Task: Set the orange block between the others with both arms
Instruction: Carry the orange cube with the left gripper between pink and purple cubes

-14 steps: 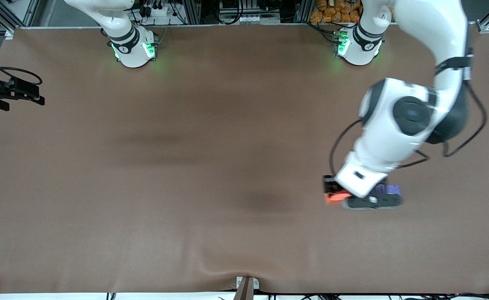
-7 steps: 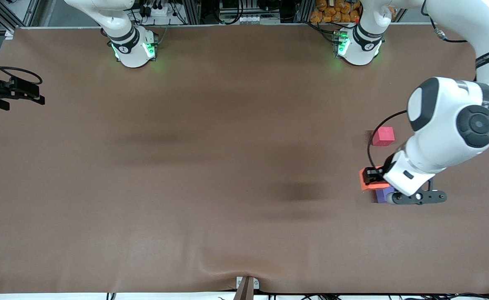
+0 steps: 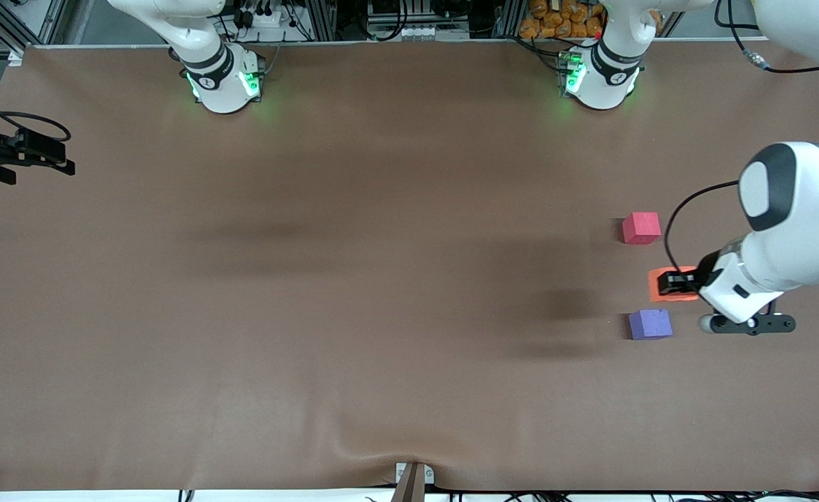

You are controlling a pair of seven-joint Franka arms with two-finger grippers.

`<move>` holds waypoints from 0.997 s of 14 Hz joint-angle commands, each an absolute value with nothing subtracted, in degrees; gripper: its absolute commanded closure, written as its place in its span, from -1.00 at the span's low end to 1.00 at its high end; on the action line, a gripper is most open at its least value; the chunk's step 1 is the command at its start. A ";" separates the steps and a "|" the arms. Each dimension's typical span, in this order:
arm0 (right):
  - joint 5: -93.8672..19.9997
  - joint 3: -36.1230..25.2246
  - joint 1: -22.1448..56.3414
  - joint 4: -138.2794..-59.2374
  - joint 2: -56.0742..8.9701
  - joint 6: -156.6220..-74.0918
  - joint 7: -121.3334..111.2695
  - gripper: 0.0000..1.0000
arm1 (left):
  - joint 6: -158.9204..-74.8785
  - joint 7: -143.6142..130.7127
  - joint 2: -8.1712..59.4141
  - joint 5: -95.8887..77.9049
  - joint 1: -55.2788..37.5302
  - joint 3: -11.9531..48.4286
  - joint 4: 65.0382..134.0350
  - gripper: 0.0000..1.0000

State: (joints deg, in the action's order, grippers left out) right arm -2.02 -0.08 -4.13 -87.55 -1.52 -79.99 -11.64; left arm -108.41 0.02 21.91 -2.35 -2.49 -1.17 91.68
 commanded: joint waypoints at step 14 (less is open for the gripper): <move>-2.81 0.18 -4.75 -88.95 0.18 -79.89 -10.81 -1.00 | -137.81 22.84 17.84 -20.12 6.42 -0.18 121.99 1.00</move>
